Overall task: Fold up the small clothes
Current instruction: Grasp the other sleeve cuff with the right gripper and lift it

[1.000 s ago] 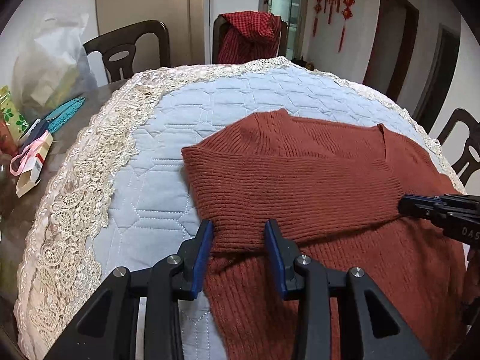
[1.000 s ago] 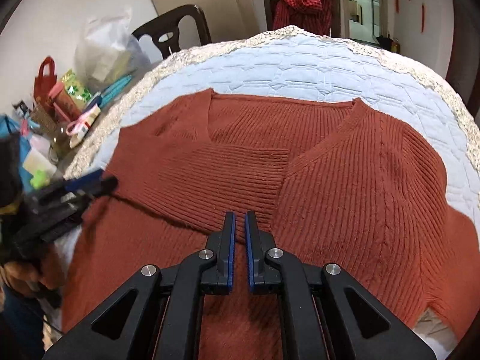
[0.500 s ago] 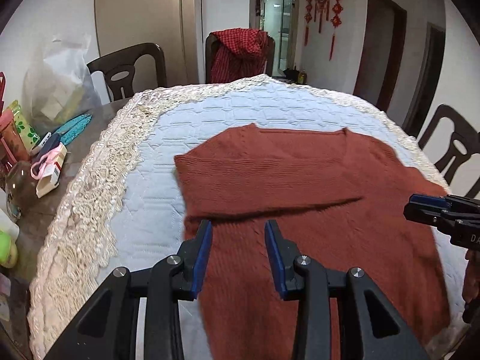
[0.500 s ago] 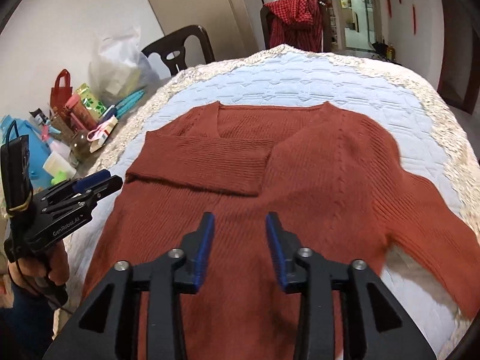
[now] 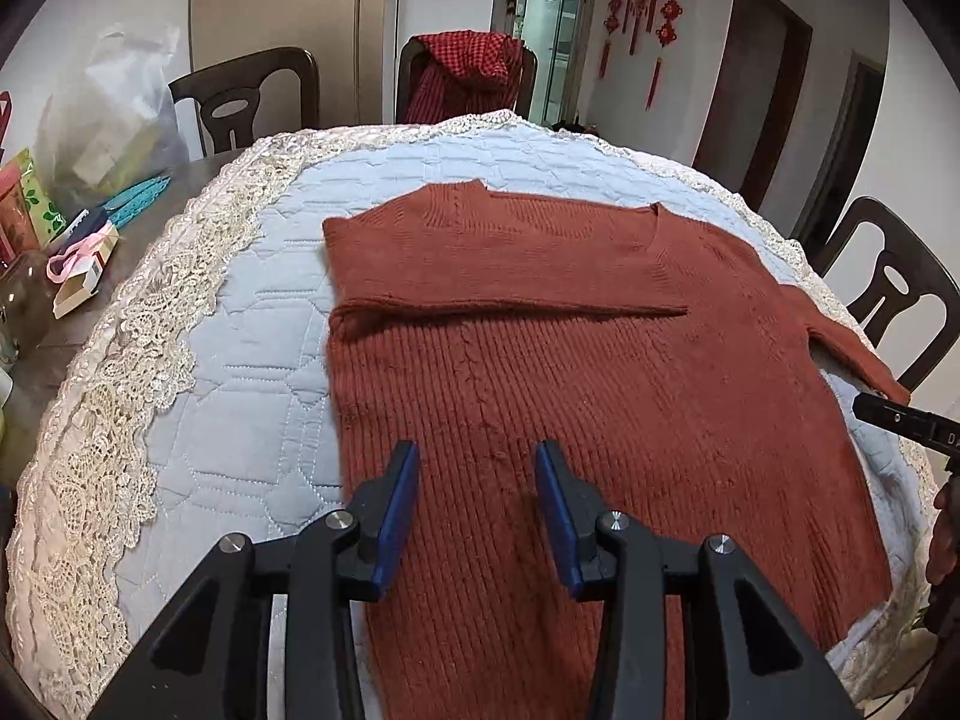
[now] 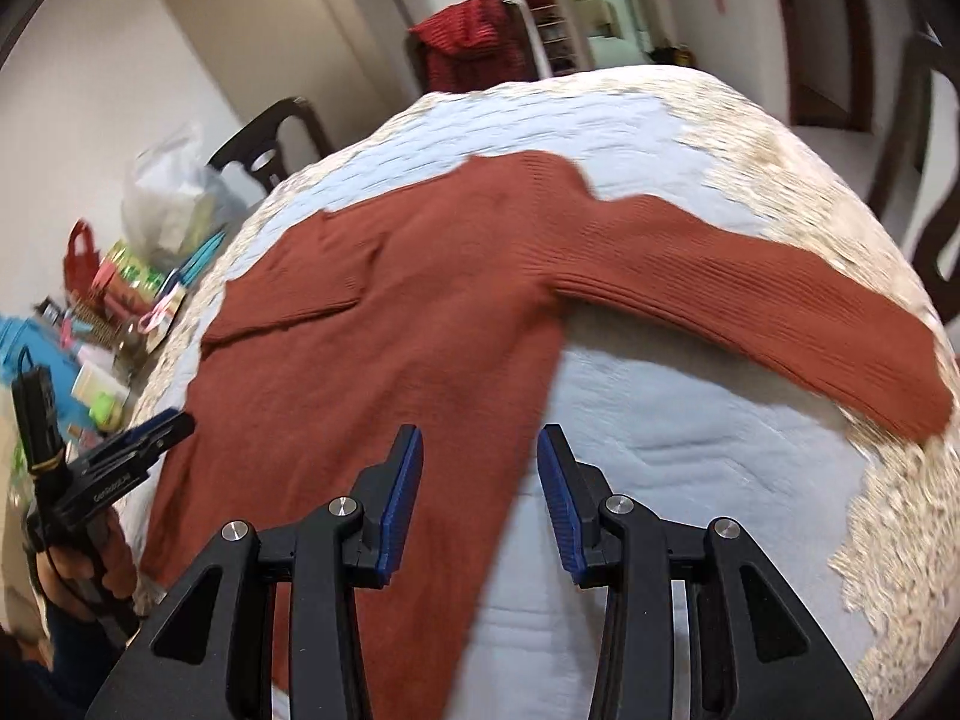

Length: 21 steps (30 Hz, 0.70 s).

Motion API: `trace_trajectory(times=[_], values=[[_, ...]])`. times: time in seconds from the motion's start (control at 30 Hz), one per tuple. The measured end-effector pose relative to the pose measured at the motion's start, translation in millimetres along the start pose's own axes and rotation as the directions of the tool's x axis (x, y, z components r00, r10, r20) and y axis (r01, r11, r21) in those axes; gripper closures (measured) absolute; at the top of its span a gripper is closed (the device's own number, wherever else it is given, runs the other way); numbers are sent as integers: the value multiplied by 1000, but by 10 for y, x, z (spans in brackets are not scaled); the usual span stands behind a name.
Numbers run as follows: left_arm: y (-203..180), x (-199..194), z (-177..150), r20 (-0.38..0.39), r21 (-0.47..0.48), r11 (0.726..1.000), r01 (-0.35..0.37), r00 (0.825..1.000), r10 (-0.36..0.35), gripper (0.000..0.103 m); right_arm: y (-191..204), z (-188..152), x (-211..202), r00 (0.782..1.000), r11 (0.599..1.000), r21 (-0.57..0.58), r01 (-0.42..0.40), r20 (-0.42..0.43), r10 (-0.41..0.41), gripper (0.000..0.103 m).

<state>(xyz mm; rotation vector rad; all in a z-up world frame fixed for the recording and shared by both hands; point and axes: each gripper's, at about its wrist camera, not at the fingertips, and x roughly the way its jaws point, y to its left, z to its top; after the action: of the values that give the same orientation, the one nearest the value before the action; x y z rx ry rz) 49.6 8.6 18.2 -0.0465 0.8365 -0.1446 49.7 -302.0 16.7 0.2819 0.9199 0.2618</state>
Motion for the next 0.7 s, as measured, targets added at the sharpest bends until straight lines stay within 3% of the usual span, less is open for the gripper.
trace_trajectory(times=[0.33,0.7], values=[[-285,111,107,2,46,997,56,998,-56,60,-608,34,-66,996,972,230,50,54,-64,62],[-310,99,156,-1,52,997,61,998,-61,60,-1151,136,-144,981,857,515,-23,175,-79,62]])
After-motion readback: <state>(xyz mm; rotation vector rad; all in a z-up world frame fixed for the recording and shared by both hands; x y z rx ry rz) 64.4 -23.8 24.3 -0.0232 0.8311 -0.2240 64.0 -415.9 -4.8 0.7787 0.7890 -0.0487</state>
